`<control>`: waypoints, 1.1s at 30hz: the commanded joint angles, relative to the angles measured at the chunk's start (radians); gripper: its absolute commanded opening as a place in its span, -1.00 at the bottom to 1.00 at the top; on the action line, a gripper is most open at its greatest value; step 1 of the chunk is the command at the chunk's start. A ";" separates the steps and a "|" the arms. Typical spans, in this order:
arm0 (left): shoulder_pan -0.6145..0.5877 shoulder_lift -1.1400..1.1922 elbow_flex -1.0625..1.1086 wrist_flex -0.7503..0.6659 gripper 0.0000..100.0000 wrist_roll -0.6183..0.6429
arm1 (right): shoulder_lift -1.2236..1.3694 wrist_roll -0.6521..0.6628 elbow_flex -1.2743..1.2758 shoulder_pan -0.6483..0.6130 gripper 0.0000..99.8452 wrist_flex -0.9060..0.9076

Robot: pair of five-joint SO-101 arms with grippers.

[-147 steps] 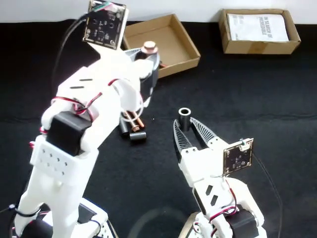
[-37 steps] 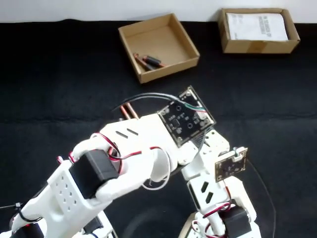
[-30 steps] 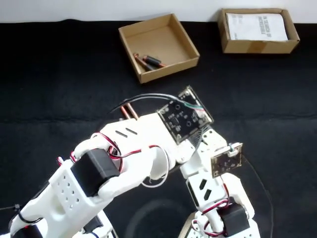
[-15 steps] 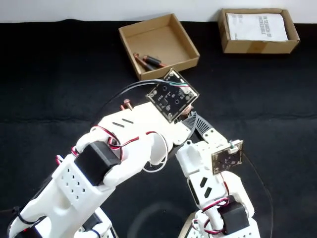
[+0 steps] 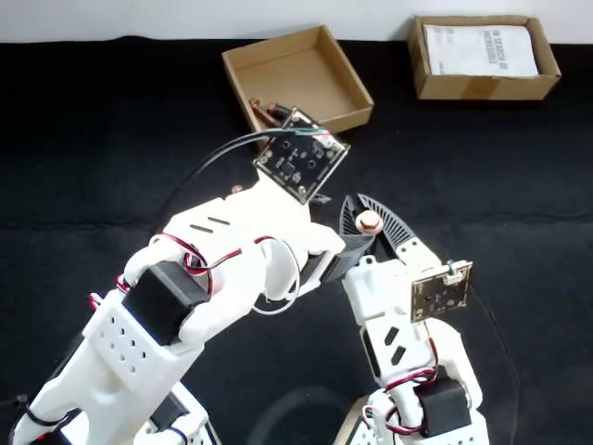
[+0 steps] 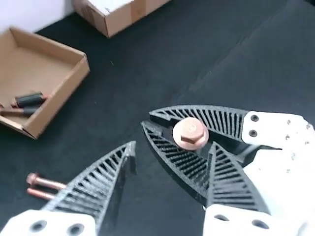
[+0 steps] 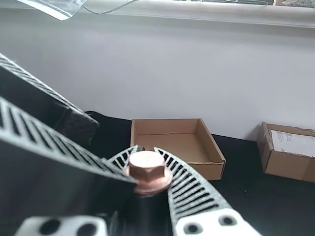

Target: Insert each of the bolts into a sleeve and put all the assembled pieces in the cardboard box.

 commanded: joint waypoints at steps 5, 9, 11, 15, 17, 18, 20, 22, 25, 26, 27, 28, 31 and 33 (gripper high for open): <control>-0.004 -0.024 -0.015 -0.002 -0.56 0.008 | -0.002 0.008 -0.005 0.010 -0.98 -0.019; -0.004 -0.067 -0.064 0.000 -0.71 0.006 | -0.002 0.008 0.012 0.024 -0.98 -0.021; -0.004 -0.094 -0.108 0.000 -0.79 0.006 | -0.002 0.008 0.021 0.035 -0.98 -0.021; -0.005 -0.151 -0.237 0.000 -0.94 0.006 | -0.002 0.008 0.021 0.036 -0.98 -0.021; -0.005 -0.176 -0.294 0.000 -0.99 0.006 | -0.002 0.008 0.021 0.036 -0.98 -0.021; -0.007 -0.186 -0.312 0.006 -0.98 0.006 | -0.002 0.008 0.021 0.036 -0.98 -0.021; -0.047 -0.200 -0.338 0.057 -0.98 0.006 | -0.002 0.008 0.016 0.036 -0.98 -0.021; -0.122 -0.205 -0.340 0.123 -0.98 0.006 | -0.001 0.009 0.002 0.038 -0.98 -0.022; -0.282 -0.203 -0.302 0.227 -0.98 0.006 | 0.004 0.054 -0.041 0.038 -0.98 -0.025; -0.335 -0.206 -0.260 0.241 -0.98 0.006 | 0.019 0.075 -0.051 0.038 -0.98 -0.047; -0.389 -0.209 -0.208 0.241 -0.98 0.006 | 0.044 0.097 -0.064 0.038 -0.98 -0.076; -0.441 -0.209 -0.150 0.239 -0.98 0.006 | 0.077 0.120 -0.077 0.045 -0.98 -0.110; -0.593 -0.209 0.033 0.235 -0.98 0.008 | 0.229 0.147 -0.163 0.081 -0.98 -0.214; -0.667 -0.209 0.170 0.160 -0.98 0.009 | 0.375 0.147 -0.249 0.084 -0.98 -0.265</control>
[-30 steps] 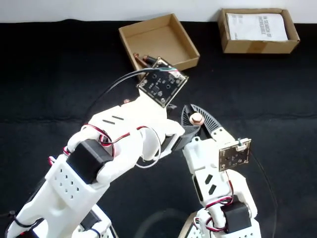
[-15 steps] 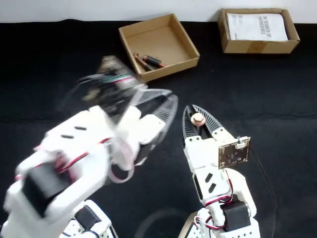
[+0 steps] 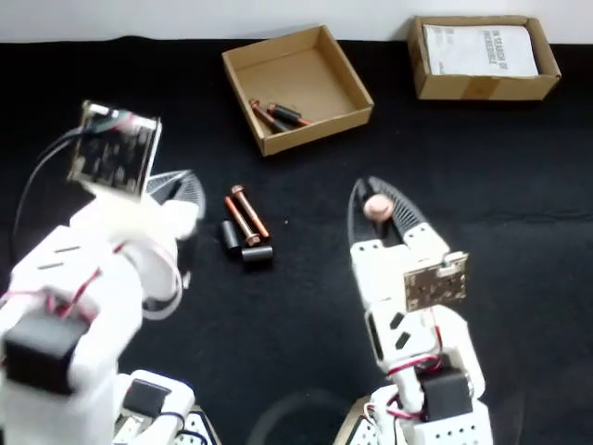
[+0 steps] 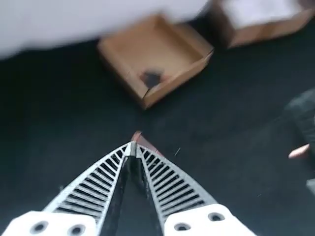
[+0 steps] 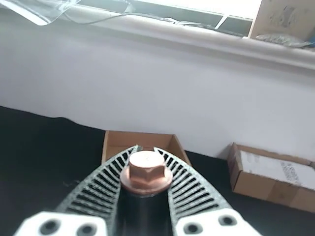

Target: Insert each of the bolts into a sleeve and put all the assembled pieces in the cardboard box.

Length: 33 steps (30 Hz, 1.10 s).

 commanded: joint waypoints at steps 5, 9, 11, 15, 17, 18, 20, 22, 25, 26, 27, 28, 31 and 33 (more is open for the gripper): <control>-0.268 -0.013 0.473 -0.376 -0.98 0.009 | 0.575 0.015 -0.446 0.016 -0.98 -0.165; -0.354 -0.015 0.694 -0.620 -0.98 0.009 | 0.895 0.015 -0.717 0.016 -0.98 -0.177; -0.386 -0.015 0.796 -0.732 -0.98 0.009 | 1.050 0.018 -0.848 0.016 -0.98 -0.176; -0.432 -0.022 0.963 -0.941 -0.98 0.009 | 1.354 0.020 -1.116 0.018 -0.98 -0.177; -0.449 -0.061 1.043 -1.025 -0.98 0.009 | 1.504 0.020 -1.264 0.019 -0.98 -0.177; -0.452 -0.085 1.081 -1.059 -0.98 0.009 | 1.577 0.020 -1.337 0.019 -0.98 -0.177; -0.452 -0.147 1.156 -1.109 -0.98 0.009 | 1.724 0.021 -1.492 0.019 -0.98 -0.177; -0.452 -0.197 1.221 -1.145 -0.98 0.009 | 1.868 0.023 -1.649 0.027 -0.98 -0.177; -0.453 -0.249 1.288 -1.180 -0.98 0.009 | 2.081 0.078 -1.867 0.042 -0.98 -0.177; -0.455 -0.263 1.303 -1.181 -0.98 0.009 | 2.150 0.091 -1.933 0.048 -0.98 -0.179; -0.460 -0.275 1.316 -1.181 -0.98 0.009 | 2.221 0.095 -2.000 0.056 -0.98 -0.180; -0.466 -0.283 1.325 -1.181 -0.98 0.009 | 2.290 0.091 -2.066 0.058 -0.98 -0.180; -0.469 -0.309 1.363 -1.183 -0.98 0.009 | 2.509 0.066 -2.246 0.065 -0.98 -0.180; -0.469 -0.335 1.395 -1.183 -0.98 0.009 | 2.644 0.044 -2.373 0.067 -0.98 -0.180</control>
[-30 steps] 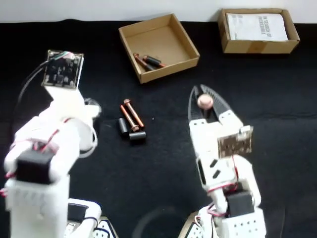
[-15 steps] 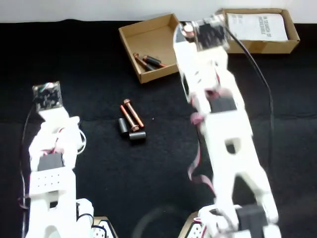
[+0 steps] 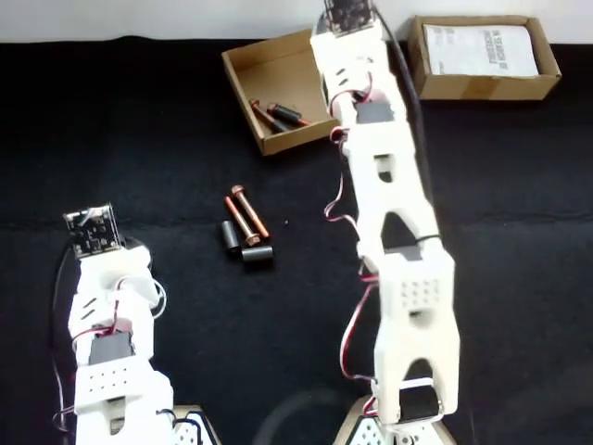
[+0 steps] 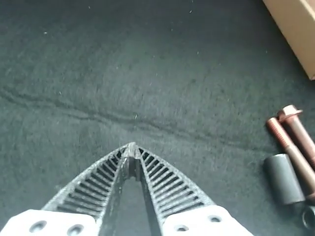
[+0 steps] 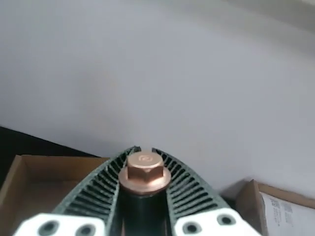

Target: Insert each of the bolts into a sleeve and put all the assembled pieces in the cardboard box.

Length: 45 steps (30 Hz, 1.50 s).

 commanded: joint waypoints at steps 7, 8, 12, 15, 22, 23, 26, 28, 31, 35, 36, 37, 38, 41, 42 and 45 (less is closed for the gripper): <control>-0.068 -0.067 0.025 -0.008 -0.98 0.008 | 0.496 -0.043 -0.619 -0.005 -0.98 -0.027; -0.076 -0.067 0.025 0.000 -0.98 0.008 | 0.529 -0.043 -0.657 -0.013 -0.97 -0.027; -0.082 -0.074 0.025 0.077 -0.98 0.008 | 0.593 -0.046 -0.740 -0.035 -0.83 -0.019; -0.081 -0.074 0.027 0.109 -0.98 0.008 | 0.596 -0.046 -0.743 -0.047 -0.61 -0.018; -0.079 -0.070 0.027 0.110 -0.98 0.008 | 0.595 -0.044 -0.868 -0.071 -0.55 0.153; -0.077 -0.067 0.027 0.110 -0.98 0.008 | 0.593 -0.044 -0.898 -0.074 -0.55 0.183; -0.076 -0.065 0.027 0.110 -0.98 0.008 | 0.512 -0.049 -0.912 -0.074 -0.55 0.260; -0.074 -0.065 0.027 0.110 -0.98 0.008 | 0.435 -0.060 -0.908 -0.073 -0.55 0.360; -0.074 -0.065 0.027 0.110 -0.98 0.008 | 0.312 -0.178 -0.903 -0.077 -0.55 0.510; -0.074 -0.065 0.027 0.112 -0.98 0.008 | 0.157 -0.358 -0.900 -0.093 -0.55 0.779; -0.074 -0.065 0.027 0.112 -0.98 0.008 | 0.128 -0.394 -0.900 -0.097 -0.55 0.842; -0.074 -0.065 0.027 0.112 -0.98 0.008 | 0.102 -0.431 -0.900 -0.104 -0.55 0.901; -0.076 -0.065 0.027 0.112 -0.98 0.008 | 0.084 -0.466 -0.900 -0.110 -0.55 0.958; -0.076 -0.065 0.027 0.112 -0.98 0.008 | 0.064 -0.560 -0.894 -0.143 -0.55 1.121; -0.076 -0.065 0.027 0.112 -0.98 0.008 | 0.061 -0.592 -0.878 -0.160 -0.55 1.184; -0.077 -0.065 0.027 0.112 -0.98 0.008 | 0.061 -0.657 -0.806 -0.225 -0.55 1.330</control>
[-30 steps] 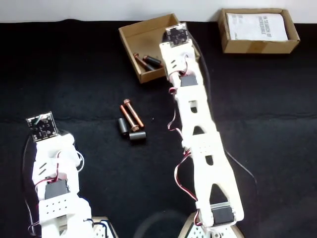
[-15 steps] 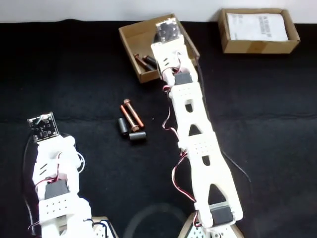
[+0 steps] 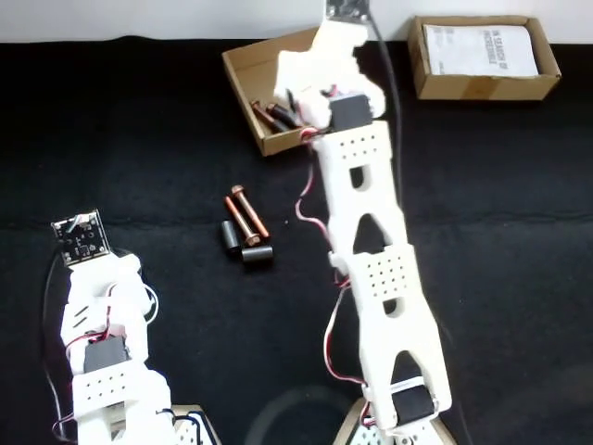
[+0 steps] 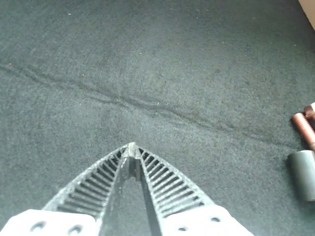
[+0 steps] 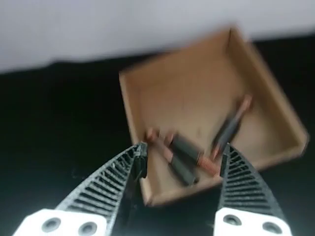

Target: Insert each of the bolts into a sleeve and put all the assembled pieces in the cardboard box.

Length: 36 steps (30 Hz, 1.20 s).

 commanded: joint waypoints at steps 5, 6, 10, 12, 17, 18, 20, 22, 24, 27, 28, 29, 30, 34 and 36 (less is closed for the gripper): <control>-0.010 -0.004 0.022 0.005 -0.98 0.008 | -0.096 -0.057 0.087 -0.159 -0.55 0.300; -0.010 -0.004 0.022 0.005 -0.98 0.008 | -0.096 -0.057 0.101 -0.180 -0.55 0.340; -0.012 -0.004 0.022 0.005 -0.98 0.008 | -0.130 -0.063 0.188 -0.232 -0.55 0.369; -0.012 -0.004 0.022 0.005 -0.98 0.008 | -0.186 -0.064 0.303 -0.260 -0.55 0.369; -0.012 -0.004 0.022 0.005 -0.98 0.008 | -0.441 -0.066 0.763 -0.352 -0.55 0.369; -0.012 -0.004 0.022 0.005 -0.98 0.008 | -0.499 -0.066 0.863 -0.371 -0.55 0.369; -0.012 -0.004 0.022 0.005 -0.98 0.008 | -0.616 -0.066 1.058 -0.407 -0.55 0.367; -0.012 -0.004 0.022 0.005 -0.98 0.008 | -0.711 -0.057 1.219 -0.432 -0.55 0.366; -0.012 -0.004 0.022 0.005 -0.98 0.008 | -0.786 -0.046 1.348 -0.435 -0.55 0.366; -0.012 -0.004 0.022 0.005 -0.98 0.008 | -0.846 0.180 1.483 -0.404 -0.55 0.364; -0.012 -0.004 0.022 0.005 -0.98 0.008 | -0.848 0.292 1.503 -0.389 -0.55 0.364; -0.012 -0.004 0.022 0.005 -0.98 0.008 | -0.846 0.417 1.504 -0.377 -0.55 0.364; -0.012 -0.004 0.022 0.005 -0.98 0.008 | -0.846 0.535 1.508 -0.366 -0.55 0.364; -0.012 -0.004 0.022 0.005 -0.98 0.008 | -0.846 0.885 1.501 -0.317 -0.55 0.364; -0.013 -0.004 0.022 0.005 -0.98 0.008 | -0.846 1.010 1.501 -0.312 -0.55 0.355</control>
